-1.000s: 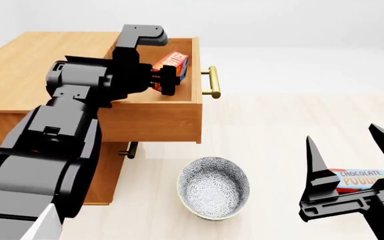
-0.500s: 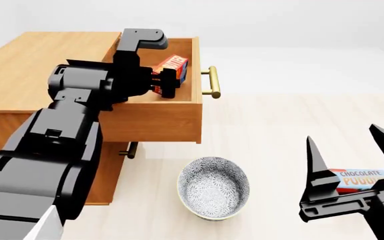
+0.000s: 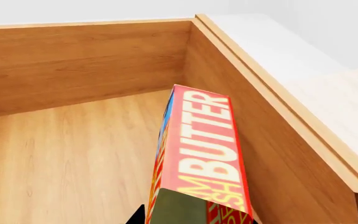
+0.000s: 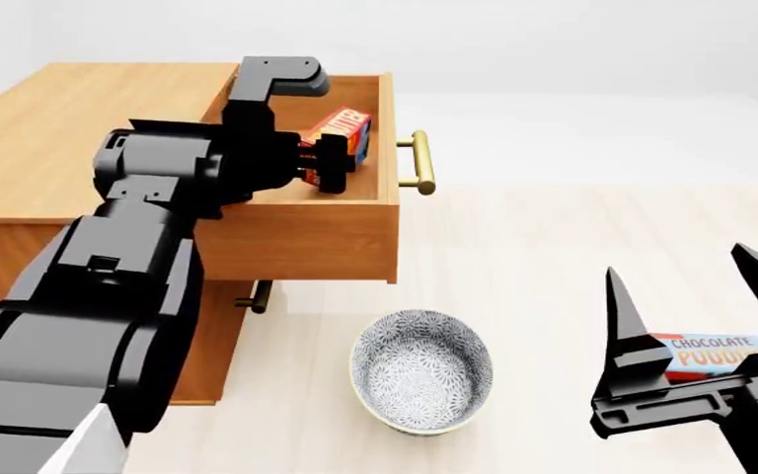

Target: Put the butter at the back in the top drawer of the cabinet and close it.

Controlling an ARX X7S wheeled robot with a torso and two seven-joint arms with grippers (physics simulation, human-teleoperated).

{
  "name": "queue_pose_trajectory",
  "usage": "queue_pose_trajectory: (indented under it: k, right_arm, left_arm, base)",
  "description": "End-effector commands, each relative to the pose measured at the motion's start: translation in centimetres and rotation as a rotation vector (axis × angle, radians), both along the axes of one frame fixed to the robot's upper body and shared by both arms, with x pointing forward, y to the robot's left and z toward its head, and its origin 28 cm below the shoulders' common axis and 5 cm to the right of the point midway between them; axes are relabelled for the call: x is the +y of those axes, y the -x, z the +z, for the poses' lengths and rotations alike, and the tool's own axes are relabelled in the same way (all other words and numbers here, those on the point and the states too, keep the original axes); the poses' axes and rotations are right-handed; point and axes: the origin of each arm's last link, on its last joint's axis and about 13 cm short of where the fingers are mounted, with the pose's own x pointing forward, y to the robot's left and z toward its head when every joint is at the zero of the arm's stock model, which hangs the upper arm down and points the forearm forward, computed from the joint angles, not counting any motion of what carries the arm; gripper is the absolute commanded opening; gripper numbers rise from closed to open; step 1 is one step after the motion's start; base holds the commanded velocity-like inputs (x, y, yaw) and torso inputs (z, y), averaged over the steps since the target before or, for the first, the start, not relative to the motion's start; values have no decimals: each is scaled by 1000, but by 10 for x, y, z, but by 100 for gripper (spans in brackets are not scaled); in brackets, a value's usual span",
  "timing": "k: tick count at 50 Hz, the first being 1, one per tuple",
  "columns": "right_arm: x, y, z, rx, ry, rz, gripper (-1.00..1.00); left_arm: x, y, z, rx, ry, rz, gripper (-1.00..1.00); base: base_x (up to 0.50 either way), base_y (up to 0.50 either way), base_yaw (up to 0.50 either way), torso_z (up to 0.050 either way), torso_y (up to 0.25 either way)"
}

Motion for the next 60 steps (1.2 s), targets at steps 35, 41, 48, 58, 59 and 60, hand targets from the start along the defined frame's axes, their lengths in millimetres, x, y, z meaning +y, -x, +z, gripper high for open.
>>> queue_pose_trajectory:
  k: [35, 41, 48, 58, 59, 60]
  right_arm:
    - [1, 1, 1, -2, 1, 4, 100]
    - [2, 2, 2, -5, 2, 4, 100]
    - [2, 2, 4, -13, 6, 10, 100]
    - [3, 2, 4, -20, 5, 25, 100]
    - [3, 2, 4, -21, 5, 26, 100]
    - [3, 2, 4, -21, 5, 27, 100]
  left_arm:
    - [2, 1, 6, 6, 54, 14, 100]
    - [5, 0, 23, -27, 48, 28, 100]
    - [9, 2, 49, -73, 38, 48, 100]
    - [5, 13, 88, -117, 71, 66, 100]
    - [4, 18, 91, -125, 73, 63, 100]
    - [1, 25, 95, -133, 75, 55, 100]
  base:
    - [-1, 0, 0, 0, 0]
    - [0, 0, 0, 0, 0]
    - [0, 0, 0, 0, 0]
    - [0, 0, 0, 0, 0]
    - [0, 0, 0, 0, 0]
    - [0, 0, 0, 0, 0]
